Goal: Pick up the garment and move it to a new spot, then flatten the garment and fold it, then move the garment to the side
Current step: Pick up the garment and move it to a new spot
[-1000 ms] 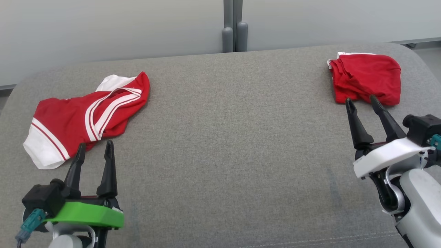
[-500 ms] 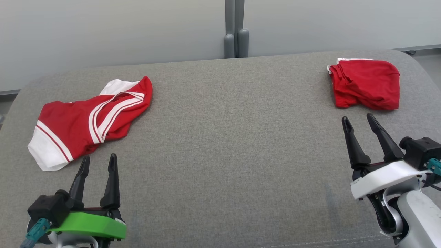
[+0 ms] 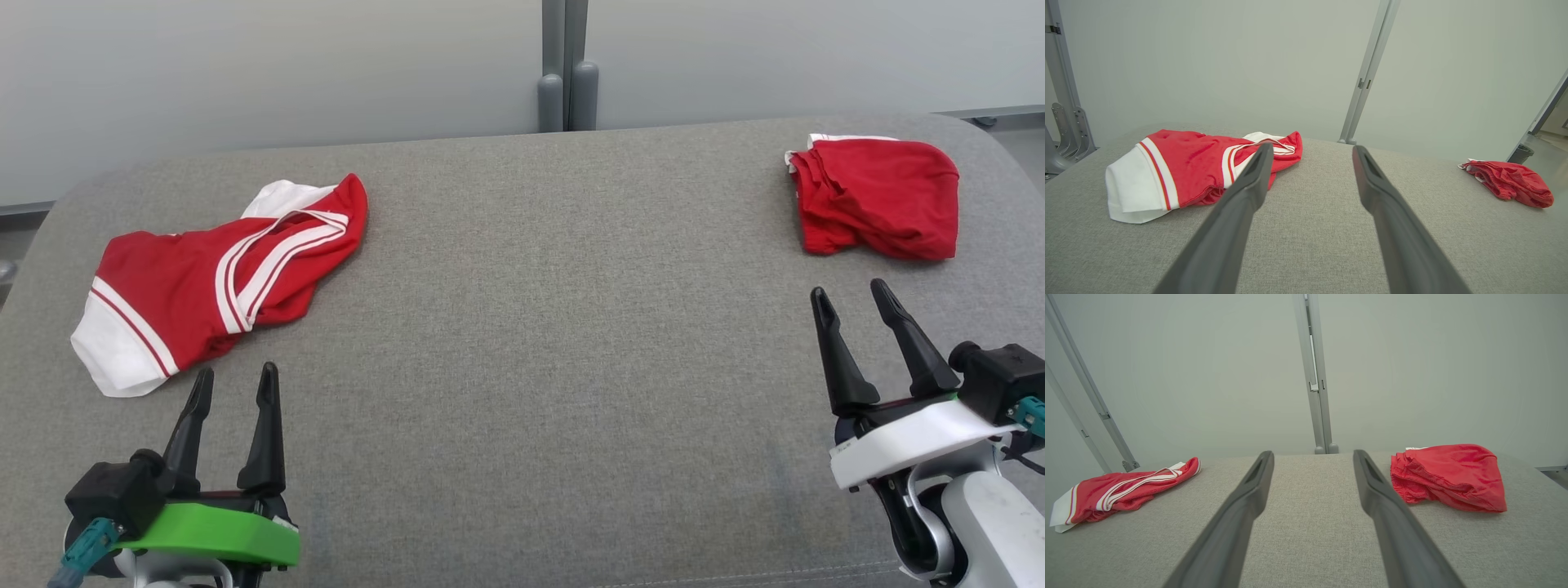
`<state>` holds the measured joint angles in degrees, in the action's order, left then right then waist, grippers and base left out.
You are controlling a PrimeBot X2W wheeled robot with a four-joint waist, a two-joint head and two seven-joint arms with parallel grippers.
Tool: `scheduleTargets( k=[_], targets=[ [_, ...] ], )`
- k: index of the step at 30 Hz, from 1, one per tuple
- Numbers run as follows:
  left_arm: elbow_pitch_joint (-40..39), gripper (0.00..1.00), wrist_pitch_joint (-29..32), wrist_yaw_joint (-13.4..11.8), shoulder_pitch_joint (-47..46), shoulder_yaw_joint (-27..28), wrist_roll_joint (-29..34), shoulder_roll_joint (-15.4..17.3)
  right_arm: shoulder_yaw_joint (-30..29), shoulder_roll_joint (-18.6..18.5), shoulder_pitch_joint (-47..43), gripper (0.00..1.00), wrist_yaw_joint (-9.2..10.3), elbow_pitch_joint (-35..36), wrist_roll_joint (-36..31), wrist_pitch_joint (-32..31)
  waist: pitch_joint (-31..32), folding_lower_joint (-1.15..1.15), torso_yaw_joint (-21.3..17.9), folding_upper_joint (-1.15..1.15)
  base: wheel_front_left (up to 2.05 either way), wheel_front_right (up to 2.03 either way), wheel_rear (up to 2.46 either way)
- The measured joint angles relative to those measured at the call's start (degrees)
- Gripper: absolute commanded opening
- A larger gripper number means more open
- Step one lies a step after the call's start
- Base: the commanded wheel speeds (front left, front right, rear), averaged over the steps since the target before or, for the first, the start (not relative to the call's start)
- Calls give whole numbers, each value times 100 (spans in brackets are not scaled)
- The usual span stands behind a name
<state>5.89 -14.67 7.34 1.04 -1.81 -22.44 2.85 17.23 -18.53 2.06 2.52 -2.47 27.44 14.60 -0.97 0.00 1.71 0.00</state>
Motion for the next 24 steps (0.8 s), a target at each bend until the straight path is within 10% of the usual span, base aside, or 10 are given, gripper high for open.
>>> scheduleTargets(
  k=[24],
  targets=[
    [27,100,0,0,-1,-37,3,-11,-205,215,-237,100,-202,120,-229,0,2,0,48,0,0,0,0]
  ],
)
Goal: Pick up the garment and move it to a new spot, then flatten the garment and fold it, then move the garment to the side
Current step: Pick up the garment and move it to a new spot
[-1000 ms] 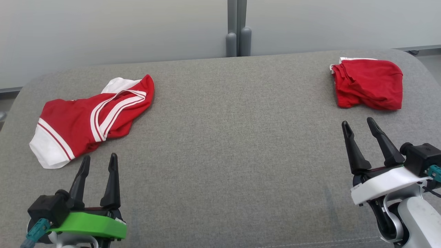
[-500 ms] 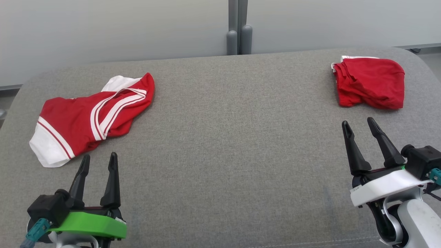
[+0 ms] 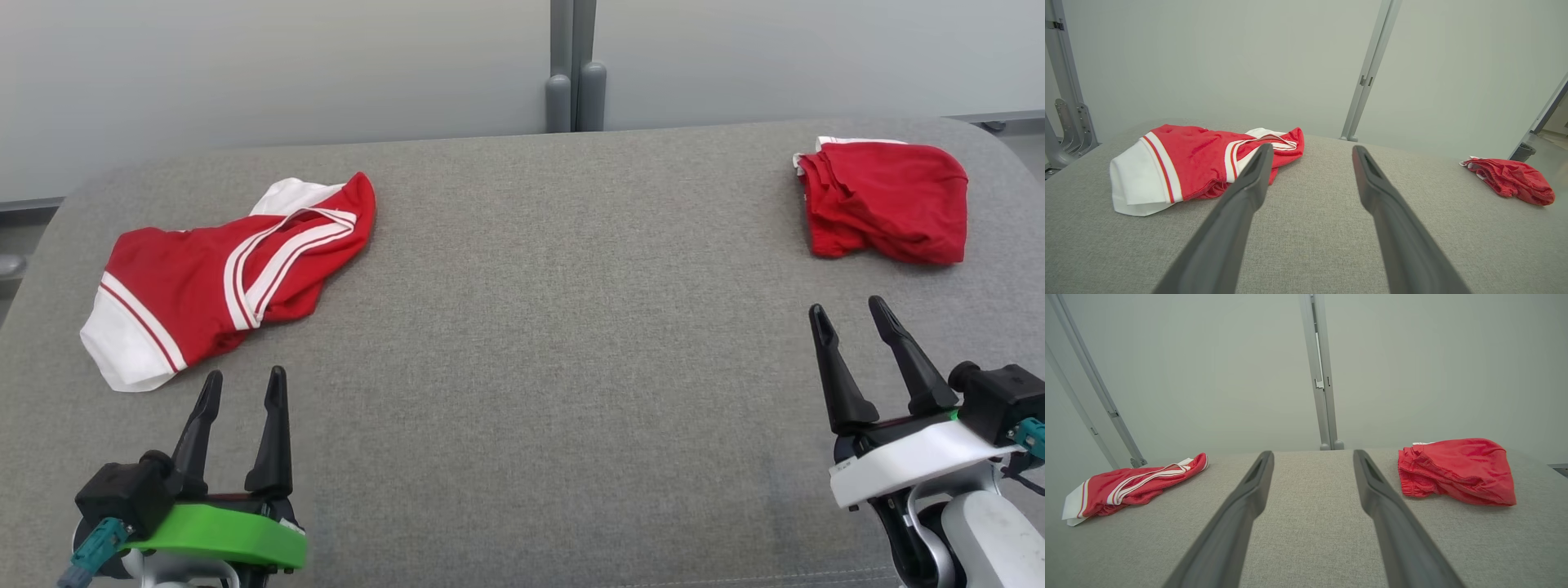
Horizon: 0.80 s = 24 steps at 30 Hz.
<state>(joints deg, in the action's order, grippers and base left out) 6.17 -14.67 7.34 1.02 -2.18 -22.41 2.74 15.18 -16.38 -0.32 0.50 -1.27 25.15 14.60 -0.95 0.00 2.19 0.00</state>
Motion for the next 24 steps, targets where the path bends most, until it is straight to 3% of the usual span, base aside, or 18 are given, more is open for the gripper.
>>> scheduleTargets(
  k=[11,24],
  targets=[
    [86,100,1,3,-7,-22,56,-8,-12,58,-69,100,-201,0,-47,0,9,0,368,0,0,0,0],
    [224,100,1,2,-17,18,57,-10,85,183,-53,100,-403,-54,-154,0,-23,0,1060,0,0,0,0]
  ],
)
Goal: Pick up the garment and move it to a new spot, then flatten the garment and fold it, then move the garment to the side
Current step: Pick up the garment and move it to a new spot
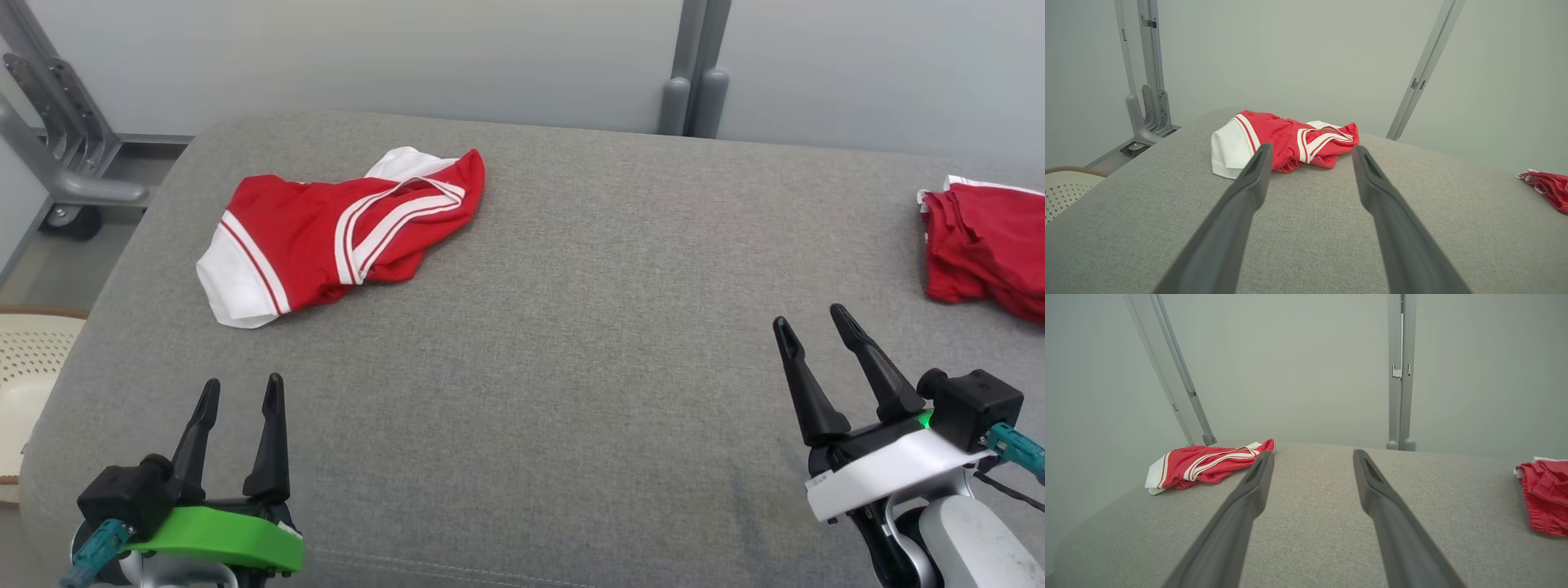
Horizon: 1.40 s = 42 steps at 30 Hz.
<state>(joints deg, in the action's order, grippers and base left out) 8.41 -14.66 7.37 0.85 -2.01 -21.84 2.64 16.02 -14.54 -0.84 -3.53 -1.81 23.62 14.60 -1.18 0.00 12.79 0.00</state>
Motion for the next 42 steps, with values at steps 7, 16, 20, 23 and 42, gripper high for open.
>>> scheduleTargets(
  k=[7,16,20,23,42],
  targets=[
    [19,100,0,-8,-3,16,0,-1,81,22,29,100,-67,-60,-3,0,9,0,337,0,0,0,0],
    [21,100,0,-40,-5,149,0,-3,151,57,104,100,-126,-100,-101,0,-12,0,663,0,0,0,0],
    [19,100,0,-74,-5,244,-15,-7,219,102,197,100,-155,-138,-120,0,-33,0,717,0,0,0,0],
    [11,100,0,-77,-11,297,-25,-9,257,123,204,100,-193,-144,-154,0,-48,0,717,0,0,0,0],
    [724,100,898,-76,-2138,389,-716,19,347,0,1022,100,-244,143,-391,0,-962,1,398,0,0,0,0]
  ],
)
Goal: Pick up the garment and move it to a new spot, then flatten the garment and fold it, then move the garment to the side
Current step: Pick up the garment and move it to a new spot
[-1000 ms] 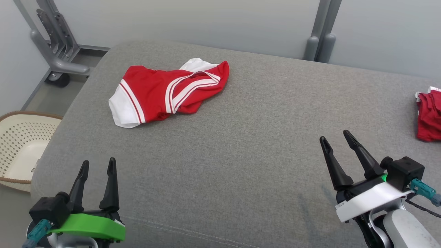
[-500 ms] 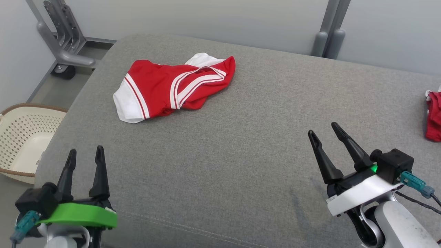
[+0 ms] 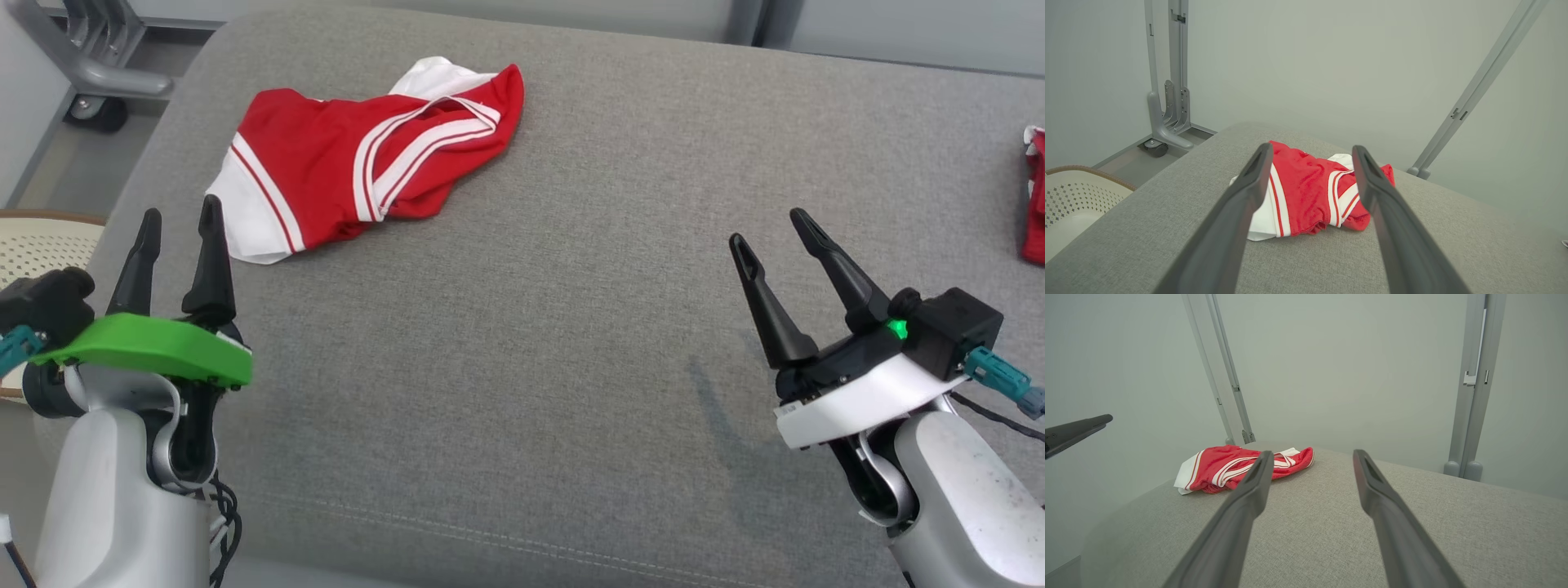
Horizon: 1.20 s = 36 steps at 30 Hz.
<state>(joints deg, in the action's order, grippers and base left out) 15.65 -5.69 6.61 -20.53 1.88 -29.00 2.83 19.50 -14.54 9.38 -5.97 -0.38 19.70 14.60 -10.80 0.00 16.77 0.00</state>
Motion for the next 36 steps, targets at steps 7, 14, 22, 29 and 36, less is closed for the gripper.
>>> scheduleTargets(
  k=[7,14,22,29,36],
  targets=[
    [635,100,463,-4,-712,169,-211,134,10,2,336,100,-1,77,-34,0,-399,0,-263,0,0,0,0],
    [1274,100,900,-11,-1458,242,-346,305,52,10,621,100,-8,122,-73,0,-804,0,-681,0,0,0,0],
    [2159,100,1323,-118,-1840,347,-475,508,63,66,922,100,-54,151,-133,0,-1228,0,-1137,0,0,0,0],
    [2753,100,1688,-100,-2086,131,-475,514,-98,91,959,100,-54,131,-169,0,-1496,0,-1399,0,0,0,0],
    [3028,36,1607,-79,-2338,118,-414,627,-130,166,1020,100,-54,91,-203,0,-1543,0,-1432,0,0,0,0]
  ],
)
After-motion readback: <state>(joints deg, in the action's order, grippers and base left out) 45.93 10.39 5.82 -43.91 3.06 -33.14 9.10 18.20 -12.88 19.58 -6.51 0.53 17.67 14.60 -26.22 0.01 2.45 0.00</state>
